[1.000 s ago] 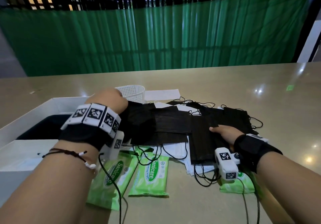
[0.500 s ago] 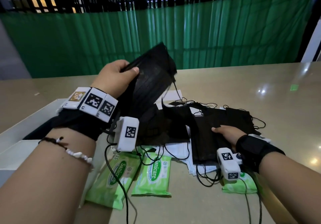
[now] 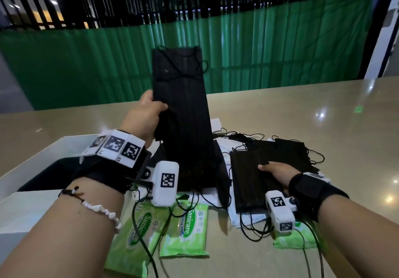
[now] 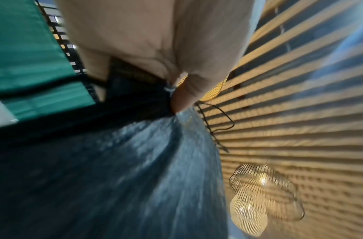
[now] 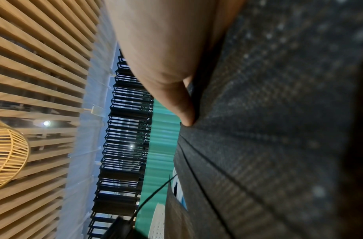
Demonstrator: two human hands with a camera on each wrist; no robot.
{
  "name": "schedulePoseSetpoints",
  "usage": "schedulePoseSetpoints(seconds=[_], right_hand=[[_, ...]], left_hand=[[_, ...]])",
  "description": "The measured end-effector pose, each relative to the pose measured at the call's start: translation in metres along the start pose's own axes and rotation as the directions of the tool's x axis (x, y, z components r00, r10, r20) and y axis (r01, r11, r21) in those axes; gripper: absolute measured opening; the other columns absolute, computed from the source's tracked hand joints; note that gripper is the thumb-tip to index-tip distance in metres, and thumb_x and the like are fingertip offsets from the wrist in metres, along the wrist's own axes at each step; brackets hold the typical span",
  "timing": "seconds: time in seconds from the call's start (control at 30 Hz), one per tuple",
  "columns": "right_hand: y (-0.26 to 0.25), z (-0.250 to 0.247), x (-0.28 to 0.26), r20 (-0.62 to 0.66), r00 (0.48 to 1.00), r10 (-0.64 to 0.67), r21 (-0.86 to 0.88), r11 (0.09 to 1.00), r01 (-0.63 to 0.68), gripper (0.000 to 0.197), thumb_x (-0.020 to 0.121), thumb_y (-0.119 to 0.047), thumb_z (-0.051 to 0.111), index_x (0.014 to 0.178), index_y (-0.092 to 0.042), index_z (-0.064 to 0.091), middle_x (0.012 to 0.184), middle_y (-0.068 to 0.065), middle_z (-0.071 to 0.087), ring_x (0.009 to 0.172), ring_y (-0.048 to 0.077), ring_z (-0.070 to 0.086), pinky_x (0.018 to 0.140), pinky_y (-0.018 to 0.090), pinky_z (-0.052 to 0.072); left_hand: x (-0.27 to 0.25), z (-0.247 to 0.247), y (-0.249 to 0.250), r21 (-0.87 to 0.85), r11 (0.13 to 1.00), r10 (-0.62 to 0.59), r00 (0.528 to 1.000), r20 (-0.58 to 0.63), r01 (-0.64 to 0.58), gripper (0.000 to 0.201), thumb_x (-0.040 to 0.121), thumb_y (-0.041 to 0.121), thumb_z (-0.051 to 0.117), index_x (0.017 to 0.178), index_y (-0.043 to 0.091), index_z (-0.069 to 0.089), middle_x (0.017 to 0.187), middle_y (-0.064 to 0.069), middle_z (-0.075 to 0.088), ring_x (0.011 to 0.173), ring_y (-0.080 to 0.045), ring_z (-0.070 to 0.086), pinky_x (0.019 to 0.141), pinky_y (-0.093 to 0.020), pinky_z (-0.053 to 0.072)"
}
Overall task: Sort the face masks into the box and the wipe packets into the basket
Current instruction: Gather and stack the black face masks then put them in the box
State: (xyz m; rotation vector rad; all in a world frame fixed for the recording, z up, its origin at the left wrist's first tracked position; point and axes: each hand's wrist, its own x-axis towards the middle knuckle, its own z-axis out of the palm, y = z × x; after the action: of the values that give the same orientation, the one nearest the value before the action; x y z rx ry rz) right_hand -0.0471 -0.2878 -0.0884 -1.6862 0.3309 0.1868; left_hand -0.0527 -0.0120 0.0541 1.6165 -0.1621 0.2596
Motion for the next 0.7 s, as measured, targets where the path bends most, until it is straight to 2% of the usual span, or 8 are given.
schedulePoseSetpoints(seconds=[0.07,0.13,0.2,0.27,0.47,0.57,0.63,0.7], right_hand=[[0.000,-0.001,0.001,0.001,1.000,0.005,0.002,1.000,-0.005,0.013,0.096,-0.008,0.046,0.102,0.000,0.053,0.075,0.010,0.059,0.049,0.016,0.062,0.036,0.011,0.041],[-0.001,0.000,0.000,0.006,1.000,0.002,-0.002,1.000,-0.002,0.015,0.096,-0.009,0.046,0.105,0.000,0.054,0.077,0.011,0.060,0.059,0.020,0.060,0.037,0.011,0.043],[0.000,-0.001,0.000,0.004,1.000,0.005,-0.004,1.000,-0.005,0.015,0.095,-0.010,0.047,0.105,0.000,0.055,0.077,0.011,0.059,0.062,0.020,0.059,0.037,0.011,0.043],[0.001,-0.001,0.001,-0.004,1.000,0.010,0.013,1.000,-0.009,0.010,0.095,-0.009,0.048,0.099,-0.003,0.054,0.076,0.010,0.059,0.052,0.017,0.062,0.036,0.011,0.041],[0.005,-0.002,0.009,-0.005,1.000,0.025,0.072,0.997,-0.024,0.022,0.094,-0.011,0.049,0.113,-0.001,0.055,0.083,0.014,0.063,0.060,0.019,0.064,0.052,0.023,0.053],[0.004,-0.002,0.007,-0.033,0.999,0.029,0.042,0.999,-0.028,0.030,0.094,-0.012,0.050,0.120,0.001,0.053,0.085,0.014,0.063,0.063,0.020,0.064,0.055,0.025,0.053],[0.002,-0.001,0.005,-0.039,0.999,0.031,0.012,0.999,-0.030,0.031,0.094,-0.012,0.051,0.122,0.002,0.052,0.085,0.012,0.063,0.063,0.019,0.063,0.049,0.021,0.050],[-0.002,0.001,0.002,-0.031,0.999,0.033,0.000,0.999,-0.033,0.027,0.095,-0.011,0.050,0.119,0.000,0.052,0.095,0.013,0.062,0.063,0.018,0.061,0.039,0.013,0.044]], left_hand=[[-0.002,0.008,-0.024,0.241,0.965,-0.126,0.989,0.078,0.104,0.026,0.071,0.015,0.058,0.096,0.019,0.056,0.099,-0.009,0.064,0.091,-0.029,0.062,0.090,-0.045,0.051],[-0.001,0.016,-0.055,0.573,0.809,-0.294,0.935,0.199,0.133,0.055,0.052,0.034,0.063,0.104,0.019,0.057,0.107,-0.009,0.065,0.098,-0.028,0.062,0.094,-0.042,0.048],[-0.012,0.022,-0.074,0.777,0.617,-0.442,0.871,0.216,0.120,0.041,0.069,0.033,0.061,0.105,0.016,0.053,0.102,-0.005,0.061,0.095,-0.022,0.057,0.086,-0.027,0.044],[-0.020,0.022,-0.089,0.821,0.552,-0.507,0.841,0.191,0.146,0.024,0.088,0.021,0.054,0.110,0.015,0.047,0.094,-0.005,0.057,0.089,-0.023,0.054,0.077,-0.027,0.041],[-0.015,0.016,-0.099,0.749,0.630,-0.467,0.871,0.156,0.203,0.018,0.089,0.020,0.055,0.105,0.016,0.048,0.100,-0.013,0.061,0.092,-0.029,0.061,0.084,-0.037,0.049],[-0.006,0.011,-0.089,0.683,0.705,-0.370,0.921,0.122,0.192,0.010,0.089,0.019,0.054,0.097,0.020,0.048,0.088,-0.005,0.059,0.078,-0.020,0.058,0.070,-0.029,0.046],[-0.002,0.008,-0.079,0.605,0.774,-0.312,0.944,0.109,0.186,0.007,0.089,0.018,0.054,0.092,0.022,0.049,0.087,-0.005,0.060,0.078,-0.020,0.059,0.073,-0.030,0.049],[-0.002,0.008,-0.067,0.407,0.887,-0.284,0.952,0.115,0.216,0.009,0.090,0.013,0.054,0.090,0.022,0.052,0.095,-0.011,0.064,0.088,-0.029,0.062,0.087,-0.043,0.051]])
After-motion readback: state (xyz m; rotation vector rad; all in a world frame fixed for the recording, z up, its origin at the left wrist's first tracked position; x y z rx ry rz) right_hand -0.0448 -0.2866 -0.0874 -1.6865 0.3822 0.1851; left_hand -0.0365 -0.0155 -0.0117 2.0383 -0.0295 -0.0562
